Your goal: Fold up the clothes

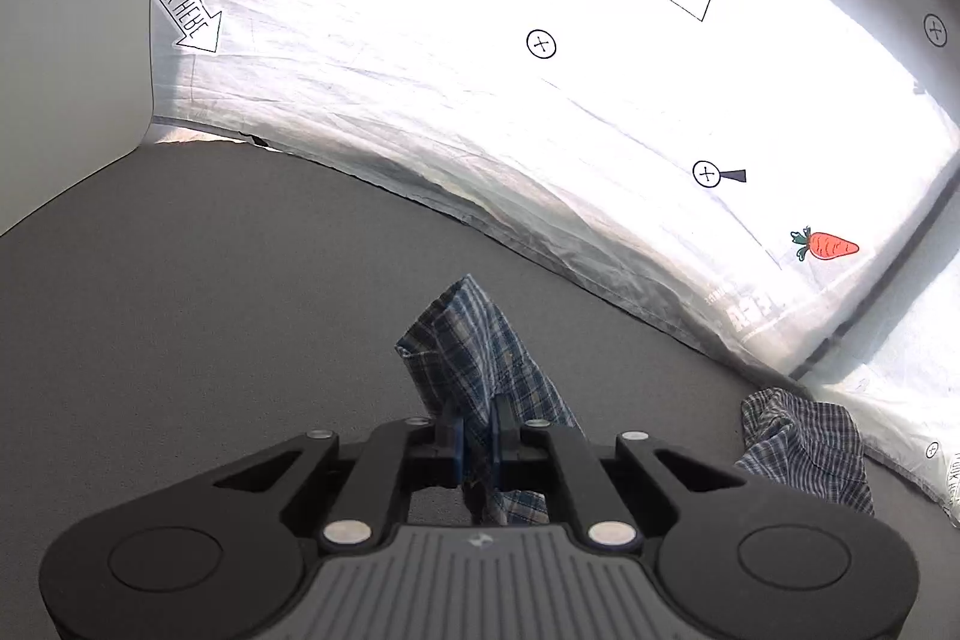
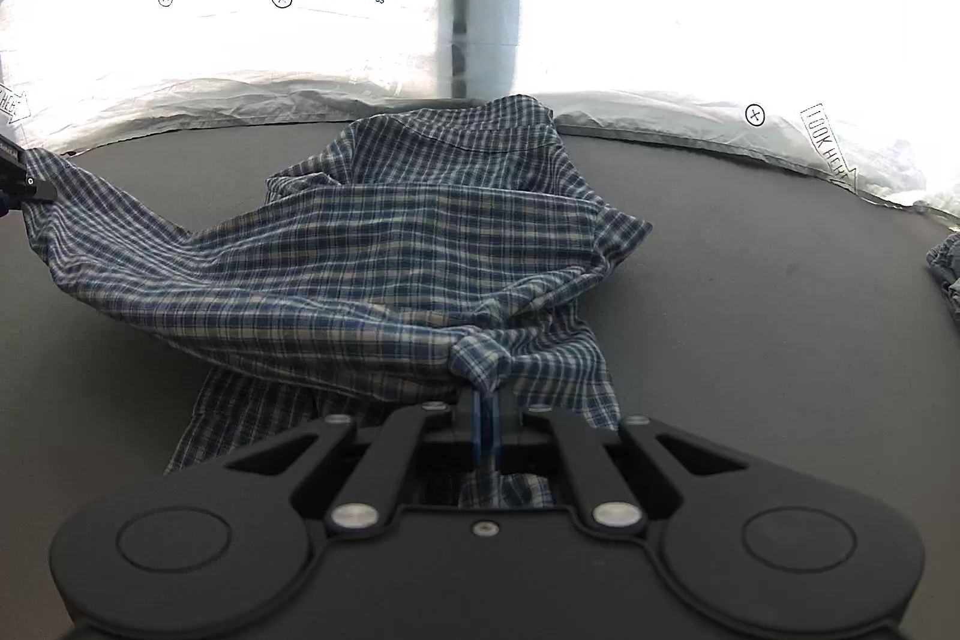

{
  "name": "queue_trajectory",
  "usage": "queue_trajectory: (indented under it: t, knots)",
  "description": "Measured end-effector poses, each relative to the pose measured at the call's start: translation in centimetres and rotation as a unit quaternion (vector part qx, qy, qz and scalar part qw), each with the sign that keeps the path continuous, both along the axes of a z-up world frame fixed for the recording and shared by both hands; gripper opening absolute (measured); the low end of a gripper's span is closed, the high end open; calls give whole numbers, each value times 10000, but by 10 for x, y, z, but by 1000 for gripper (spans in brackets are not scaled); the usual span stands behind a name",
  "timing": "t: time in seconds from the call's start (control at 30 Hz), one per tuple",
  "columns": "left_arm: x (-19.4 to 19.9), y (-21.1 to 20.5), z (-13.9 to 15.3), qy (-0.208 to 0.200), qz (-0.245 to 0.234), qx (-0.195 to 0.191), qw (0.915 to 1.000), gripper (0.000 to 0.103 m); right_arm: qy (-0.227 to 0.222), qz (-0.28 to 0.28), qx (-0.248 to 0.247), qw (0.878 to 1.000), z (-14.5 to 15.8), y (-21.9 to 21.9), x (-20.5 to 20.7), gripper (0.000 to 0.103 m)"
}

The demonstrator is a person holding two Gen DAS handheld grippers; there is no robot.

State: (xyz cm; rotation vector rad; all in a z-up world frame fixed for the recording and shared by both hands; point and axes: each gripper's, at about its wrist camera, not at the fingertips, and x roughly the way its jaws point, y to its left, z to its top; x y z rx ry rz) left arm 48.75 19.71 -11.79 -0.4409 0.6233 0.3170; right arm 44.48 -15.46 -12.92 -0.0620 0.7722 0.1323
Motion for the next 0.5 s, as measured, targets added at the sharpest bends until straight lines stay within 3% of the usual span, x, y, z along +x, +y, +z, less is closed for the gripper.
queue_trajectory:
  t: [0.27, 0.3, 0.4, 0.5]
  knots:
    - [8, -6, 78, -1149, -313, 547, 9914, 8, -291, -55, 726, 9969, 32, 6, -2, 4]
    - [9, -4, 78, -1156, -294, 594, 9911, 8, -233, -24, 736, 9970, 30, 10, 0, 7]
    - [17, 6, 66, -909, -109, 739, 9931, 8, 68, 61, 848, 9964, 19, 23, 4, 31]
    - [17, 19, 45, -636, 61, 627, 9960, 8, 167, 57, 987, 9950, 16, 26, -3, 32]
